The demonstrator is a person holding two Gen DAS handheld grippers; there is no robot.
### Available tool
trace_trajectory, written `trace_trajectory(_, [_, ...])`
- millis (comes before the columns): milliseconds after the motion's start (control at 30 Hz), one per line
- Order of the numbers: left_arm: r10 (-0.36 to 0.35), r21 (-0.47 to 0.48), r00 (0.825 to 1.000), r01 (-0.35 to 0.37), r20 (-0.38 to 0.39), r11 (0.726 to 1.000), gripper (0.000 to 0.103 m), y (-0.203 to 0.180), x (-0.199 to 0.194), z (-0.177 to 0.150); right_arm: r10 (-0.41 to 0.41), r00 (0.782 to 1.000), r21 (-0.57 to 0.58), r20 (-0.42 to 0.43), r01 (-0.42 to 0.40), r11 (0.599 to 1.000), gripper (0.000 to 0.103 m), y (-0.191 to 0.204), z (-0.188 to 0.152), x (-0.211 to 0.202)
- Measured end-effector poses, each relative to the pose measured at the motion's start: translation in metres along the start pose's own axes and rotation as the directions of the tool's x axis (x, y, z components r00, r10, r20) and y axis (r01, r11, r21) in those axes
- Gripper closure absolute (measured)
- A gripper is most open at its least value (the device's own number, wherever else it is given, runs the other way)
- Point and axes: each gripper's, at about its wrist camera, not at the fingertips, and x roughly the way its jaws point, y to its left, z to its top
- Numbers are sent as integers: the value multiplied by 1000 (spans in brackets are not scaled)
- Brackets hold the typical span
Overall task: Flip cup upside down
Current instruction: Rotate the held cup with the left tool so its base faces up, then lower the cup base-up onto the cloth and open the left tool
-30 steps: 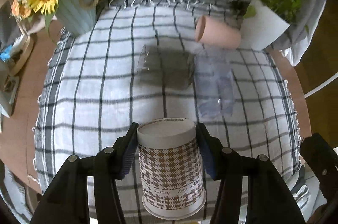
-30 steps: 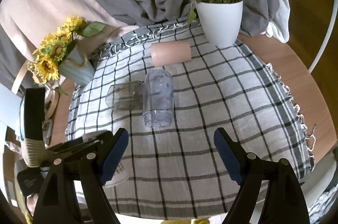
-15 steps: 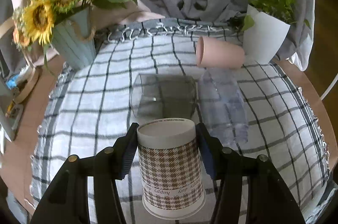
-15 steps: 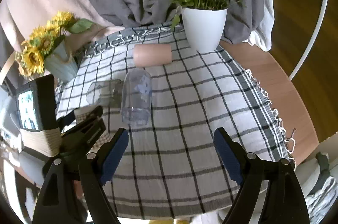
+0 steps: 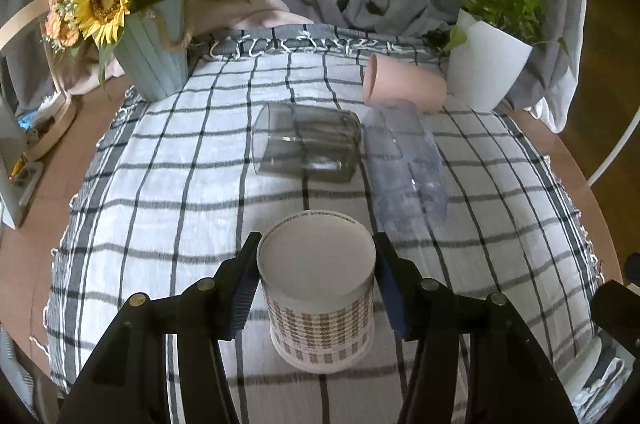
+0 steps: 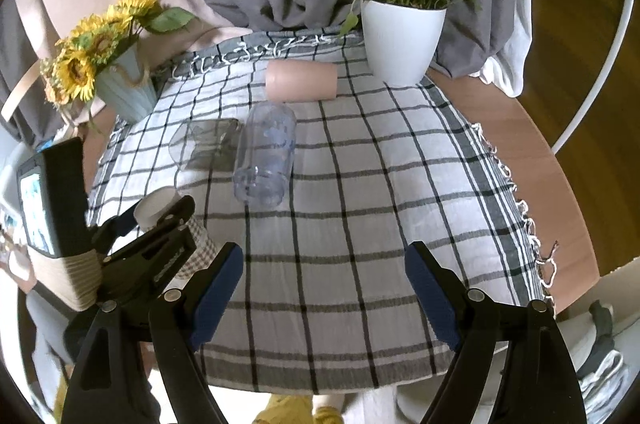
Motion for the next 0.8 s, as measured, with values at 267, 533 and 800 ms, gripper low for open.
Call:
trace_trajectory(267, [-2, 6, 1000, 2, -31, 1000, 49, -6, -1, -13, -1, 1000, 10, -24, 1, 1000, 20, -12, -10, 5])
trace_trajectory(533, [36, 5, 997, -35, -74, 999, 30, -8, 0, -13, 8, 1000, 7, -27, -8, 1000, 20, -15, -11, 10])
trace_trajectory(800, [64, -10, 998, -64, -18, 998, 6, -5, -35, -12, -2, 1000, 1, -19, 2, 1000, 20, -14, -12, 5])
